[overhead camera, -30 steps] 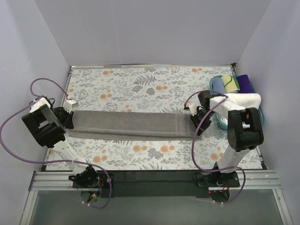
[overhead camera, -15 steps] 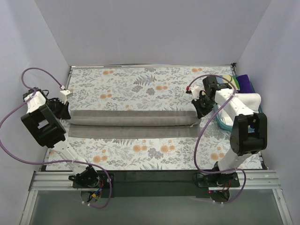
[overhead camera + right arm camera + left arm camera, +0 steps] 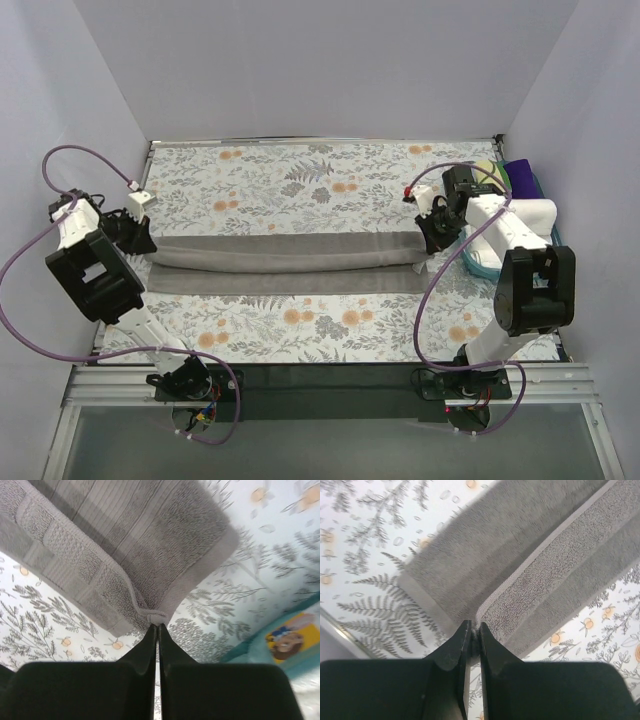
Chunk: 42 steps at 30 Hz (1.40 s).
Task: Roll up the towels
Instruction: Fold the towel
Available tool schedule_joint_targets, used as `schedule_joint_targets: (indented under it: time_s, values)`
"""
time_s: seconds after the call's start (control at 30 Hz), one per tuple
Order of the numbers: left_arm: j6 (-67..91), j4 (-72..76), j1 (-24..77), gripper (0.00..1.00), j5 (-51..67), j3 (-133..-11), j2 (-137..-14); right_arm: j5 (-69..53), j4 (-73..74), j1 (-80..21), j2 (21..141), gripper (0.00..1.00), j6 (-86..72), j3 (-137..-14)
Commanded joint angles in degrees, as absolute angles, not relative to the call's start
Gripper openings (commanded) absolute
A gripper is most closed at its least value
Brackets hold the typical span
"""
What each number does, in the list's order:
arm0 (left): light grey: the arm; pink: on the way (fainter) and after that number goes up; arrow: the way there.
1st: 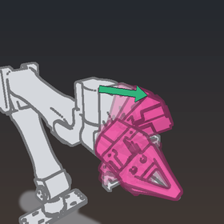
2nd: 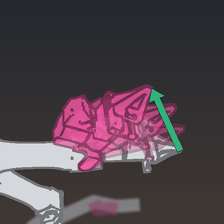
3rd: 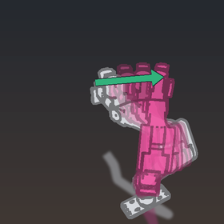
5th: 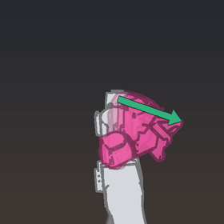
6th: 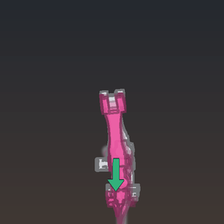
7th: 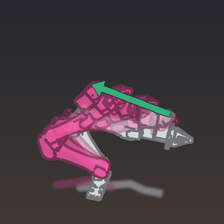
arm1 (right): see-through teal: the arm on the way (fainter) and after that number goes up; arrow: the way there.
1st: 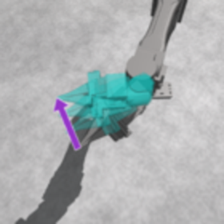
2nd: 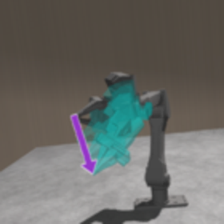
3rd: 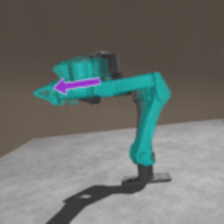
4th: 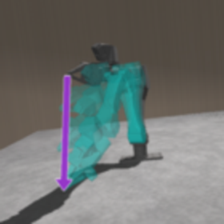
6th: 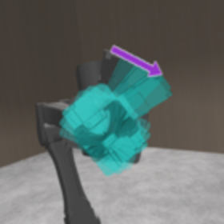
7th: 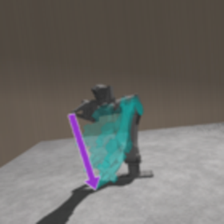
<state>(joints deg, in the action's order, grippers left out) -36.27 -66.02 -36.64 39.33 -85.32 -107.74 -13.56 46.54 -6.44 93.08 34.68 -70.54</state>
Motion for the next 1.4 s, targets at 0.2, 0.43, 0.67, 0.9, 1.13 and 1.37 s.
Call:
schedule_joint_targets:
  time_s: [0.2,0.43,0.67,0.9,1.13,1.37]
  values:
    - [-39.3,-63.1,-38.5,0.0,35.8,-81.7,-105.3,-13.6,46.9,-6.1,88.0,0.01,37.1,-64.8]
    - [-35.9,-61.1,-38.5,0.0,34.7,-82.9,-108.0,-12.6,47.0,-6.2,91.3,0.01,36.5,-64.3]
    - [-38.9,-66.1,-39.4,0.0,35.1,-86.1,-107.4,-12.1,49.9,-6.2,88.4,0.01,38.1,-65.7]
    - [-41.7,-63.5,-39.4,0.0,33.1,-76.2,-105.4,-13.3,48.1,-6.4,91.4,0.01,37.1,-62.5]
    - [-42.0,-61.3,-39.4,0.0,31.4,-72.8,-106.0,-12.7,48.1,-7.6,92.0,0.01,37.4,-62.1]
    - [-49.8,-73.3,-39.5,0.28,34.3,-78.0,-103.2,-12.7,54.7,-7.2,88.3,0.57,39.0,-67.2]
